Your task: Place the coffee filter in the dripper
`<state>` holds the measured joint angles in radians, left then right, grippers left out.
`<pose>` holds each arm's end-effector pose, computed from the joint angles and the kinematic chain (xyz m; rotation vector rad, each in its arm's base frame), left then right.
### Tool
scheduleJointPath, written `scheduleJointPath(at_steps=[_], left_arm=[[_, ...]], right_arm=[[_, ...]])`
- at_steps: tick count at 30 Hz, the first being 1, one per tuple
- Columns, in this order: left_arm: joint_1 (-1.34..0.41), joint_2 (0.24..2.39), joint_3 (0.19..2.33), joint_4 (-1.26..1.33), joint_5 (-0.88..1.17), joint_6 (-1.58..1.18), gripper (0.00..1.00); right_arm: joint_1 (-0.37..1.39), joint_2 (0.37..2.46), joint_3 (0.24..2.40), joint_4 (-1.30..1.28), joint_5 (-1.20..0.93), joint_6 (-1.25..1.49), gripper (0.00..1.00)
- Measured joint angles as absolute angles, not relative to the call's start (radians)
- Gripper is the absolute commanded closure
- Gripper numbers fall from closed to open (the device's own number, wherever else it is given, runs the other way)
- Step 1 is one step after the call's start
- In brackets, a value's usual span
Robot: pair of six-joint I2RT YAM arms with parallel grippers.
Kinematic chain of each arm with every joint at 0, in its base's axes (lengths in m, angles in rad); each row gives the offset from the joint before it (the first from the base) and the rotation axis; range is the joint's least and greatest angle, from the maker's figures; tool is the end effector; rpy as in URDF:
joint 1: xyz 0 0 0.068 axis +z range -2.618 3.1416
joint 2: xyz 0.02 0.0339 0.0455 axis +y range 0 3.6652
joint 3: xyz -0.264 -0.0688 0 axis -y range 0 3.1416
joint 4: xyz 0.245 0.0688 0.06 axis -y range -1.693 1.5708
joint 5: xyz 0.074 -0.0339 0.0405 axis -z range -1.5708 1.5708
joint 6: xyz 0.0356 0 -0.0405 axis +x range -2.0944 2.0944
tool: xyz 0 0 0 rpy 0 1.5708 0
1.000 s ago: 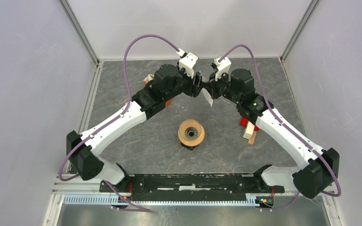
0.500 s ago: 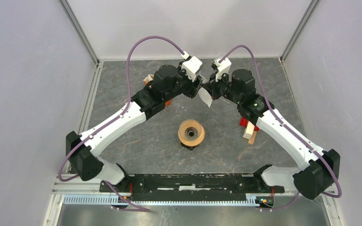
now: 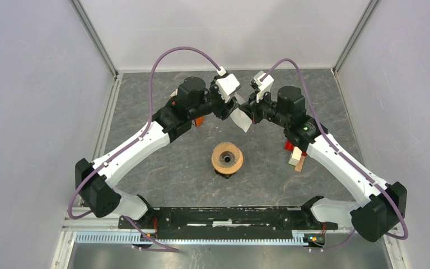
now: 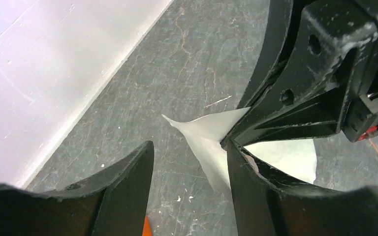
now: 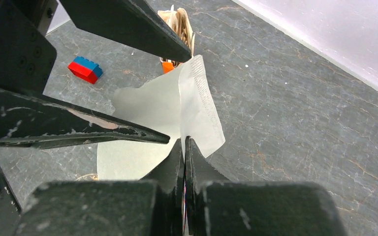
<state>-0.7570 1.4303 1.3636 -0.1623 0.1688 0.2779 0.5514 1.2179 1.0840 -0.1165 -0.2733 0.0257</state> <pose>0.2414 -0.2363 0.3937 1.0063 1.5210 -0.4922 0.2373 0.1572 0.3612 -0.6717 1.7359 0.6529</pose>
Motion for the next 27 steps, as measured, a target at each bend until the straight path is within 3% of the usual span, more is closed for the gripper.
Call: scheduleJointPath(at_steps=[10,22,27], left_arm=[[-0.752,1.427,1.347,-0.192,0.252,0.363,0.43],[-0.752,1.427,1.347,-0.247,0.354,0.429,0.70],[-0.746,1.423,1.347,-0.252,0.359,0.445,0.55]], right_arm=[[0.551,1.209,1.074,-0.104,-0.318,0.020,1.00],[0.551,1.209,1.065,-0.098,-0.347,0.020,1.00],[0.551,1.209,1.065,-0.098,-0.348,0.012,1.00]])
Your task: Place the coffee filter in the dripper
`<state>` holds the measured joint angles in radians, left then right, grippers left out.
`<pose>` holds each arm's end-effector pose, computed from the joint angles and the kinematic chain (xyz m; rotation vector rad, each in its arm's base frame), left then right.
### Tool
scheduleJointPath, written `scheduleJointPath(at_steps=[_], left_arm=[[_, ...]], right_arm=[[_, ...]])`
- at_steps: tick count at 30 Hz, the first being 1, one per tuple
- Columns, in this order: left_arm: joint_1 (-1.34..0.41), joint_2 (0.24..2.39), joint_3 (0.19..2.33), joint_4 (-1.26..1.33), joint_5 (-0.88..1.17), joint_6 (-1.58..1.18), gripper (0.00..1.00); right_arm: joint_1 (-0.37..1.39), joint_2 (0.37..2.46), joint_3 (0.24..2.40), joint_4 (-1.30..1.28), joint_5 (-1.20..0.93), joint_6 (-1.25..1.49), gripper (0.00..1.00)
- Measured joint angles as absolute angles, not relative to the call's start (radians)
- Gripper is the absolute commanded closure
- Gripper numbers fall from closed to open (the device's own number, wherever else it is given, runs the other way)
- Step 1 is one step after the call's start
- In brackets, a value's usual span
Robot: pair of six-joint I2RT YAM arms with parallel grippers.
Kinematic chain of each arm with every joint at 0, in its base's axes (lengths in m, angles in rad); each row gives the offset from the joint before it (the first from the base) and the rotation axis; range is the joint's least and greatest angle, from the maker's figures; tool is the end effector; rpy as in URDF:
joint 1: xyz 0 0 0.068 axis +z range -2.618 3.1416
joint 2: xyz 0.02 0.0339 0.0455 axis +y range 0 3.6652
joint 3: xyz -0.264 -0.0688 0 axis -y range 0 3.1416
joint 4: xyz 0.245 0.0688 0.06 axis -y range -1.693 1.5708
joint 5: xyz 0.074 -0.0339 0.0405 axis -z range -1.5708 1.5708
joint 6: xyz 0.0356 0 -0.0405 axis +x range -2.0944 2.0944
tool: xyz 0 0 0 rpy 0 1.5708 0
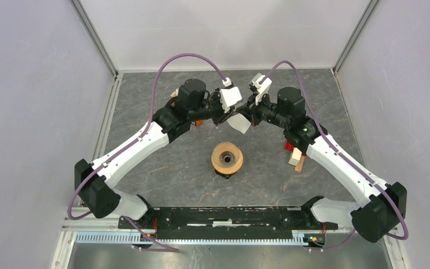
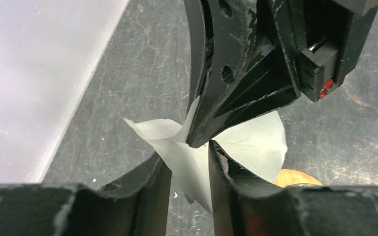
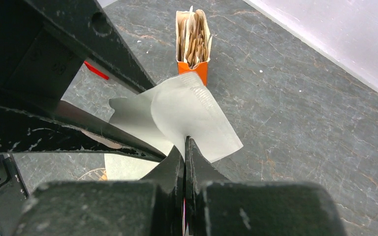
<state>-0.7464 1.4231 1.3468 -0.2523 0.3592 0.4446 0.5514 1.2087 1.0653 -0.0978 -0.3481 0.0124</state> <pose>0.2349 -0.2343 0.3811 1.2692 1.4335 -0.5450 0.2338 0.1580 0.3591 -0.7336 1.7044 0.7112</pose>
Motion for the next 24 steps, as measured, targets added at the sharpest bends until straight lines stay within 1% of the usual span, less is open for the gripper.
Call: scheduleJointPath(at_steps=[4,7,17,24], left_arm=[[-0.741,1.415,1.347,-0.252,0.337,0.455,0.45],[-0.738,1.406,1.347,-0.252,0.315,0.458,0.41],[-0.736,1.402,1.350,-0.245,0.285,0.495,0.38],[-0.726,1.428,1.419,-0.263,0.357,0.496,0.36]], right_arm=[[0.551,1.209,1.065,-0.098,-0.347,-0.001,1.00],[0.551,1.209,1.065,-0.098,-0.348,-0.006,1.00],[0.551,1.209,1.065,-0.098,-0.362,-0.009,1.00],[0.551,1.209,1.060,-0.091,-0.368,-0.019,1.00]])
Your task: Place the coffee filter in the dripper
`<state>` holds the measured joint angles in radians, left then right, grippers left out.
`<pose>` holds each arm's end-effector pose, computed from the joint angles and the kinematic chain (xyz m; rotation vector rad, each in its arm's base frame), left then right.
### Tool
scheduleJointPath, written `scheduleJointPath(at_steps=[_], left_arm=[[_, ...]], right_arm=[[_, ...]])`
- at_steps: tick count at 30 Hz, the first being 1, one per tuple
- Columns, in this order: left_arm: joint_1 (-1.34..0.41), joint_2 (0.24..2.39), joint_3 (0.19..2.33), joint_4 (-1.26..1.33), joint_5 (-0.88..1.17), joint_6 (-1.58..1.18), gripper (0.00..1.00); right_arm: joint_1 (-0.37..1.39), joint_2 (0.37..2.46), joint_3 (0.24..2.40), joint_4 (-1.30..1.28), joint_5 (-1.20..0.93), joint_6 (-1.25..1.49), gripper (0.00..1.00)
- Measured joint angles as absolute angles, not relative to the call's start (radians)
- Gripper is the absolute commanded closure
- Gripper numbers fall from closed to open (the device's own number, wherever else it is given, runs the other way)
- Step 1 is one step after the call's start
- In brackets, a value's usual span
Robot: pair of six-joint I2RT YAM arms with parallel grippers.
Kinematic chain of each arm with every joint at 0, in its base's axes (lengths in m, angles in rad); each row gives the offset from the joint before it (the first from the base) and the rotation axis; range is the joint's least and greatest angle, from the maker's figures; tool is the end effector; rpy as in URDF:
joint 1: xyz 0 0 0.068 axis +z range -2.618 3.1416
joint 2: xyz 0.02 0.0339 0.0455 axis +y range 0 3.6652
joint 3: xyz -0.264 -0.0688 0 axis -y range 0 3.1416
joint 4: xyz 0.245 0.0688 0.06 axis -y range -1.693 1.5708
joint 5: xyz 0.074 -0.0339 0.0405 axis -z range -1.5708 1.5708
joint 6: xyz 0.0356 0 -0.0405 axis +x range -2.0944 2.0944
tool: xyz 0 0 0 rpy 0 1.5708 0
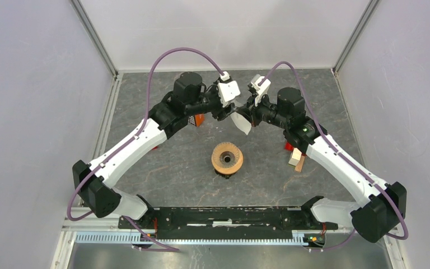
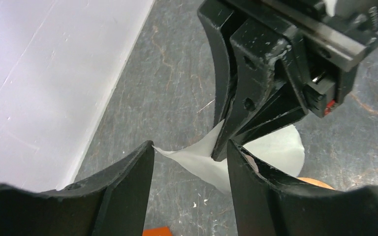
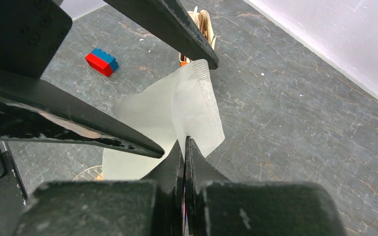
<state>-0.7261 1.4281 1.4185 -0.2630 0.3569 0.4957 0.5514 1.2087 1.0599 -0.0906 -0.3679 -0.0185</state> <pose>0.2396 -0.2293 0.4036 1.2594 1.3602 -0.4892 0.2334 0.1586 0.3580 -0.7718 1.6828 0.7076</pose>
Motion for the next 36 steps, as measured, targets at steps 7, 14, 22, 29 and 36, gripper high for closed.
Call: scheduleJointPath(at_steps=[7,14,22,29,36], left_arm=[[-0.680,1.428,1.435,-0.313,0.480,0.503,0.35],[-0.668,1.433,1.434,-0.326,0.528,0.519,0.35],[-0.669,1.433,1.433,-0.333,0.528,0.547,0.43],[-0.669,1.433,1.417,-0.339,0.528,0.569,0.57],[-0.669,1.433,1.414,-0.345,0.529,0.570,0.61]], right_arm=[[0.551,1.208,1.048,-0.090,-0.403,-0.032,1.00],[0.548,1.205,1.048,-0.085,-0.437,-0.036,1.00],[0.548,1.205,1.048,-0.084,-0.444,-0.044,1.00],[0.546,1.205,1.048,-0.084,-0.440,-0.047,1.00],[0.541,1.196,1.045,-0.084,-0.435,-0.050,1.00]])
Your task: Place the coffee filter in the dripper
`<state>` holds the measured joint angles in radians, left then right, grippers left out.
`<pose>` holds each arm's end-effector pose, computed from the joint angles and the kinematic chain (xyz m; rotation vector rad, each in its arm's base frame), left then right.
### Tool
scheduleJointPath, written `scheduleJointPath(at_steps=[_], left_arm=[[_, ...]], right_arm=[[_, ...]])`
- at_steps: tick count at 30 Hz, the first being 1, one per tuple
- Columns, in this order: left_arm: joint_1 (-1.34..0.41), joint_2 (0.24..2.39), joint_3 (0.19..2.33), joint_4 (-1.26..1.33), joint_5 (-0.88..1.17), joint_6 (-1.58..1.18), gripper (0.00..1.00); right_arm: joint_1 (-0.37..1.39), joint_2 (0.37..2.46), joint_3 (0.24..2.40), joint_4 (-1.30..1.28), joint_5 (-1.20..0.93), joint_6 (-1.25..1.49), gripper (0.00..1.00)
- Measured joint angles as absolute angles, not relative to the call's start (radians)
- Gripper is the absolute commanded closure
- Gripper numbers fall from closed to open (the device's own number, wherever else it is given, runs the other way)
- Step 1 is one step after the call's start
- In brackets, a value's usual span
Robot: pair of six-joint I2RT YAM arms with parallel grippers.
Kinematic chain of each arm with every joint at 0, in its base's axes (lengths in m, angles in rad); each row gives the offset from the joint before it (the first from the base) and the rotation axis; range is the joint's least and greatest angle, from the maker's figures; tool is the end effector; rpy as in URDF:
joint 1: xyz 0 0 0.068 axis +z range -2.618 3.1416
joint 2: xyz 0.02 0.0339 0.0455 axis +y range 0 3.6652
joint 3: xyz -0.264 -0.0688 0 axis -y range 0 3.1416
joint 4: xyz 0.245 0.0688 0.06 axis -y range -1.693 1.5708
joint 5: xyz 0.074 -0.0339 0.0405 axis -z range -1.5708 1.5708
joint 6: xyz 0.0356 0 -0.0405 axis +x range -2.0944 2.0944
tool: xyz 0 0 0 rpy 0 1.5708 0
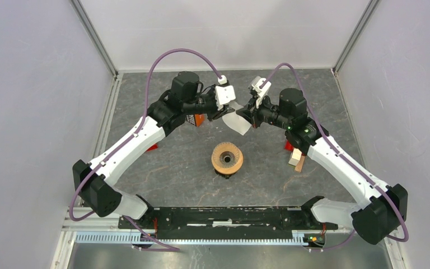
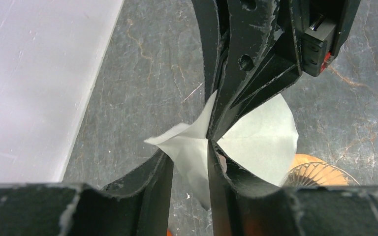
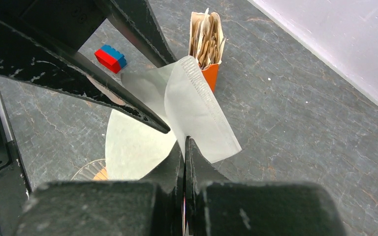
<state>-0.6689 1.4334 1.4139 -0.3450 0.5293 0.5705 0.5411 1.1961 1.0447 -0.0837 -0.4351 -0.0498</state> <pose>0.2460 -0.2174 0.3929 1.3867 1.3355 -0.5764 0.2305 0.1560 0.3568 -0.8327 1.6472 0.7386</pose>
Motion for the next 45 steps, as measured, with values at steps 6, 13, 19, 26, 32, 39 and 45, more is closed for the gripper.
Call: scheduleJointPath(at_steps=[6,13,19,26,32,39,45], left_arm=[[-0.669,1.433,1.411,-0.329,0.507,0.569,0.45],[-0.669,1.433,1.406,-0.297,0.480,0.567,0.36],[-0.669,1.433,1.406,-0.294,0.493,0.567,0.30],[-0.668,1.436,1.406,-0.323,0.562,0.569,0.36],[-0.668,1.443,1.406,-0.357,0.605,0.571,0.50],[-0.668,1.444,1.406,-0.354,0.577,0.570,0.56],[-0.668,1.444,1.395,-0.310,0.520,0.567,0.57]], right_arm=[[0.541,1.192,1.040,-0.084,-0.433,-0.050,1.00],[0.541,1.192,1.037,-0.083,-0.455,-0.050,1.00],[0.541,1.192,1.035,-0.083,-0.483,-0.051,1.00],[0.540,1.192,1.033,-0.081,-0.496,-0.051,1.00],[0.540,1.192,1.033,-0.084,-0.495,-0.051,1.00],[0.540,1.192,1.032,-0.084,-0.466,-0.055,1.00],[0.540,1.192,1.032,-0.084,-0.434,-0.058,1.00]])
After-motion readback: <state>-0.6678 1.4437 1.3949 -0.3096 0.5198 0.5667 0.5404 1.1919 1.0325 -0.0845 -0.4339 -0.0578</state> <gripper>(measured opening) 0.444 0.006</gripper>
